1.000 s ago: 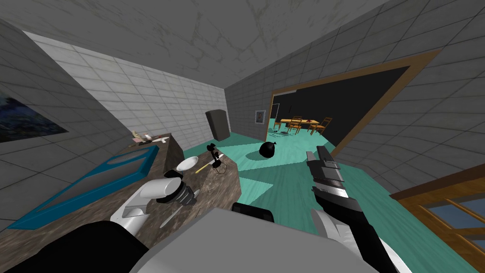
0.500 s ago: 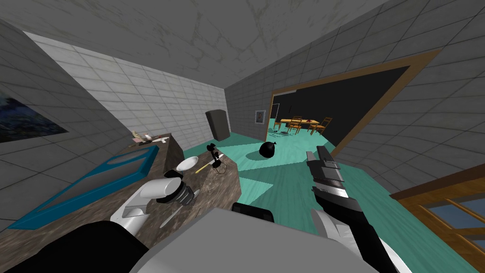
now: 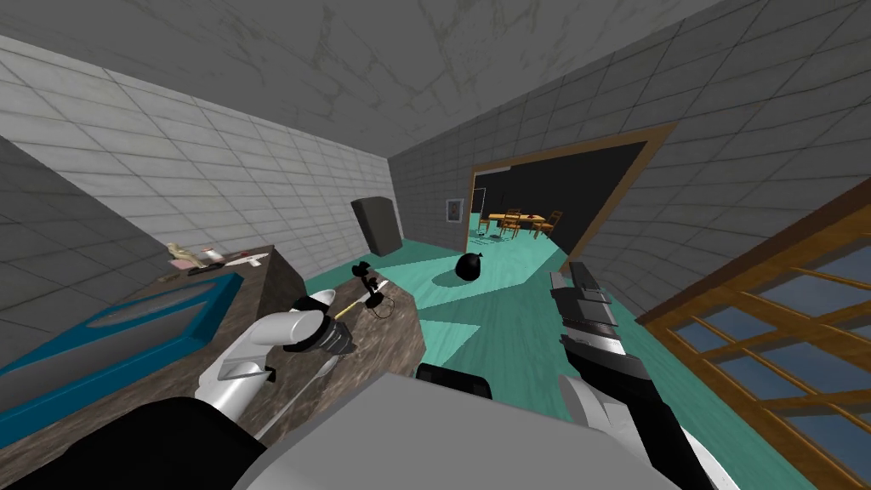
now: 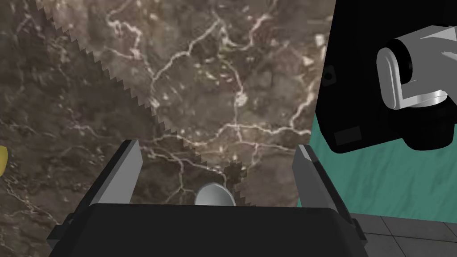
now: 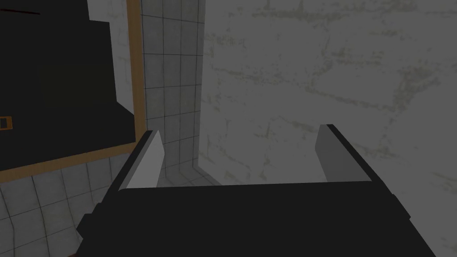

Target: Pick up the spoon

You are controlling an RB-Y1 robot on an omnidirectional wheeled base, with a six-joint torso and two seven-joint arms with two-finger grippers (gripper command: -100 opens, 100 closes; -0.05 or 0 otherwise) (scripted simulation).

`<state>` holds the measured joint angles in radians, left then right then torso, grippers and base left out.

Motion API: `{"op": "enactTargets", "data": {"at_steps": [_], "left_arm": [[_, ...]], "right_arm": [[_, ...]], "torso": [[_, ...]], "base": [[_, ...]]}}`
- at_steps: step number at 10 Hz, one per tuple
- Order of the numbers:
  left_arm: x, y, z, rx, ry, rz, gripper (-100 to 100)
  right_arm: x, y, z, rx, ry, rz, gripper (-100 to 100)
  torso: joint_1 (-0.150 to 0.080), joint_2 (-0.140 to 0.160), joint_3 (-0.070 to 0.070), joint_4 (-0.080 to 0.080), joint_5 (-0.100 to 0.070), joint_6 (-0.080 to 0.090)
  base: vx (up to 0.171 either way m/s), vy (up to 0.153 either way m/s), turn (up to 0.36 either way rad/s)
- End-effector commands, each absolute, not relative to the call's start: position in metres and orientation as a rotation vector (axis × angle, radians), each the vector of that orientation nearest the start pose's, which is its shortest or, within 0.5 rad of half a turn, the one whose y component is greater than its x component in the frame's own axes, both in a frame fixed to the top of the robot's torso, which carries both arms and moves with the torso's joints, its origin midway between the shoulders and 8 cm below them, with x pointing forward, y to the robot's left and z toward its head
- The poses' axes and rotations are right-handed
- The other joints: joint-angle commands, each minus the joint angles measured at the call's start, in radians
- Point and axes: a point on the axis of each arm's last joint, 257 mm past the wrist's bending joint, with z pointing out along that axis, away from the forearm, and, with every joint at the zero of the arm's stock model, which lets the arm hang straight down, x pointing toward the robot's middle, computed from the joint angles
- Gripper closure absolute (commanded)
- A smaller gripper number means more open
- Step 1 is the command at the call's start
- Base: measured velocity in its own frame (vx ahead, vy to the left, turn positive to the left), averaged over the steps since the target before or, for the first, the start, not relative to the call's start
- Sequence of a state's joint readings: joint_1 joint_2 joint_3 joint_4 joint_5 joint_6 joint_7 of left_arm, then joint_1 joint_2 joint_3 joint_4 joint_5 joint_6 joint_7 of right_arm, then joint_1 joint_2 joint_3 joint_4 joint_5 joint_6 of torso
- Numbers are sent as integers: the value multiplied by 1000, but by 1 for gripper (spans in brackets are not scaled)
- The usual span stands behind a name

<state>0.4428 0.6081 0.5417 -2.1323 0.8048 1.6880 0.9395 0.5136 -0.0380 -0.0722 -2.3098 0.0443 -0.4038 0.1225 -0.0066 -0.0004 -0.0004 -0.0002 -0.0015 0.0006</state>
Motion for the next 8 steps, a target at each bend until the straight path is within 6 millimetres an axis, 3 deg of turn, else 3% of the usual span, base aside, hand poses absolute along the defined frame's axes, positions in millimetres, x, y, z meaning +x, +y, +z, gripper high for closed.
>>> {"op": "enactTargets", "data": {"at_steps": [1,5,8], "left_arm": [[221,460,-300,-2960,711,-372,-100],[239,448,-283,-2957,798,-467,-100],[247,442,-267,-2956,839,-534,-100]], "right_arm": [[350,-299,16,605,745,1064,0],[350,-299,16,605,745,1064,0],[350,-299,16,605,745,1064,0]], "torso": [[0,0,0,0,0,0],[1,2,1,0,0,-1],[4,5,3,1,1,-1]], "base": [[-5,-110,-388],[-13,-78,-255],[-66,-17,-191]]}}
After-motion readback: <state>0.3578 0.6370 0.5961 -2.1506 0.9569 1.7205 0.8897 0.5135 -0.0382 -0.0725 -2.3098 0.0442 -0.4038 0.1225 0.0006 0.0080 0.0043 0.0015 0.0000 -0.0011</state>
